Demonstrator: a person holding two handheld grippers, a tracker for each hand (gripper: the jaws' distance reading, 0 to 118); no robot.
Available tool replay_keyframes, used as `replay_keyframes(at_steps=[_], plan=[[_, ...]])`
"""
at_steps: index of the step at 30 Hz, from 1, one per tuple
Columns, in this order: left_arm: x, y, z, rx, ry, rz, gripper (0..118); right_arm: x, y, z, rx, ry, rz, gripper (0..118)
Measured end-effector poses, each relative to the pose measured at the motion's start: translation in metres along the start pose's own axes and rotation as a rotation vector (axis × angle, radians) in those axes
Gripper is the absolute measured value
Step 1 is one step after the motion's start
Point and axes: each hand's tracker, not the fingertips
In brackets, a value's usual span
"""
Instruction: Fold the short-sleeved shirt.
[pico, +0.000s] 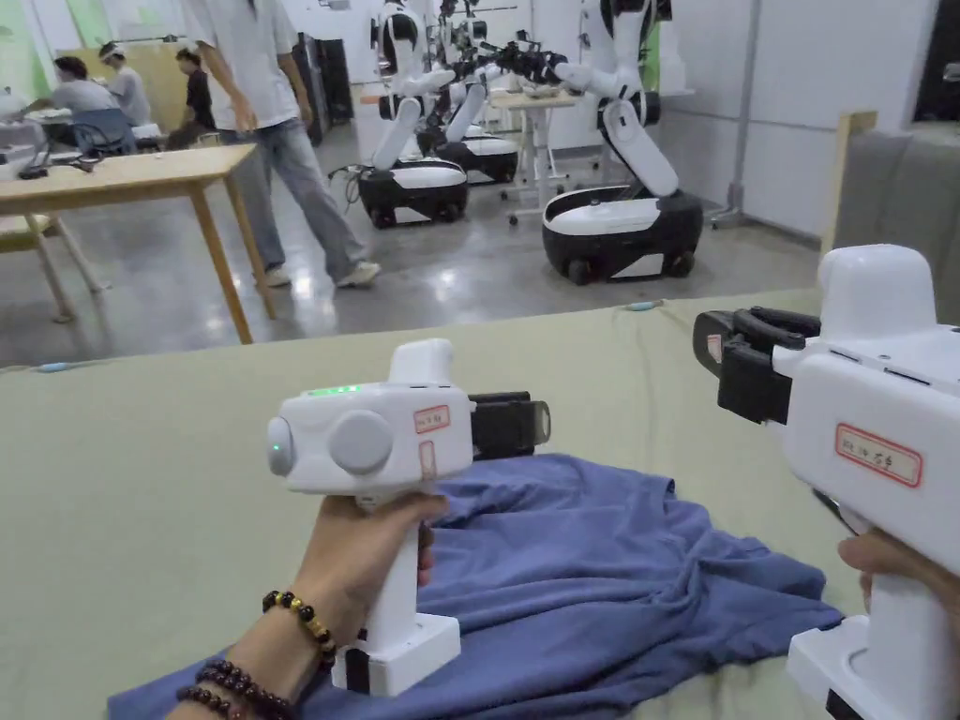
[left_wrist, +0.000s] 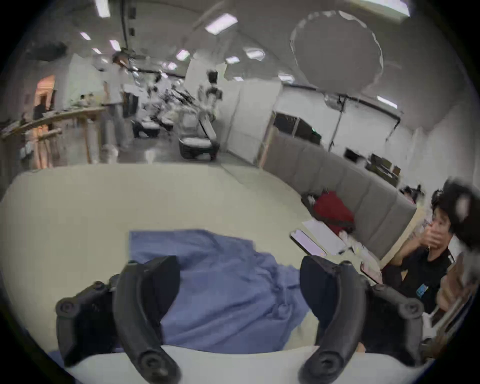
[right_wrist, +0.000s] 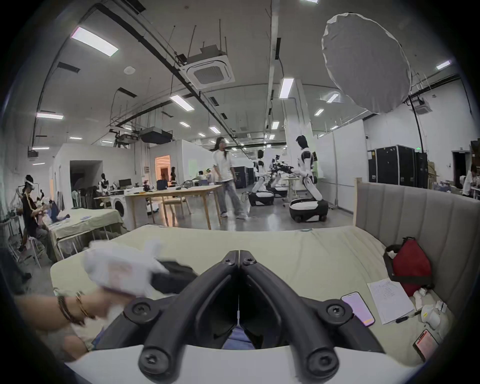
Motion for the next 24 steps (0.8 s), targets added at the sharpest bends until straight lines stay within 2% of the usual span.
replay_keyframes(at_steps=[1,2,4,8,12,13,15,16,17,18,19,20,24], plan=[[-0.019,0.004,0.026,0.023,0.033,0.004,24,-0.004,-0.001,0.0,0.0,0.015,0.002,0],[-0.037,0.006,0.05,0.061,0.084,0.012,2,-0.009,-0.002,-0.001,-0.002,0.023,0.001,0],[-0.066,0.003,0.086,0.074,0.228,-0.003,2,-0.018,-0.004,0.0,-0.006,0.05,-0.002,0],[-0.125,-0.012,0.141,0.06,0.313,0.073,0,-0.034,-0.005,-0.002,-0.013,0.09,-0.001,0],[-0.179,-0.035,0.143,-0.013,0.406,0.096,0,-0.045,-0.006,-0.007,-0.02,0.11,0.009,0],[-0.165,-0.046,0.148,-0.036,0.434,0.083,0,-0.047,-0.007,-0.008,-0.023,0.112,0.01,0],[-0.176,-0.07,0.137,-0.123,0.481,0.081,0,-0.05,-0.01,-0.011,-0.033,0.119,0.01,0],[-0.182,-0.08,0.133,-0.133,0.488,0.081,4,-0.049,-0.011,-0.012,-0.038,0.12,0.009,0],[-0.18,-0.094,0.133,-0.177,0.508,0.098,16,-0.05,-0.013,-0.012,-0.045,0.122,0.008,0],[-0.187,-0.106,0.128,-0.22,0.513,0.133,43,-0.05,-0.015,-0.013,-0.053,0.125,0.009,0],[-0.192,-0.116,0.123,-0.264,0.518,0.161,93,-0.051,-0.017,-0.014,-0.06,0.125,0.011,0],[-0.197,-0.13,0.119,-0.298,0.51,0.192,109,-0.051,-0.019,-0.015,-0.067,0.124,0.013,0],[-0.216,-0.155,0.109,-0.317,0.516,0.224,107,-0.051,-0.025,-0.02,-0.09,0.126,0.015,0]])
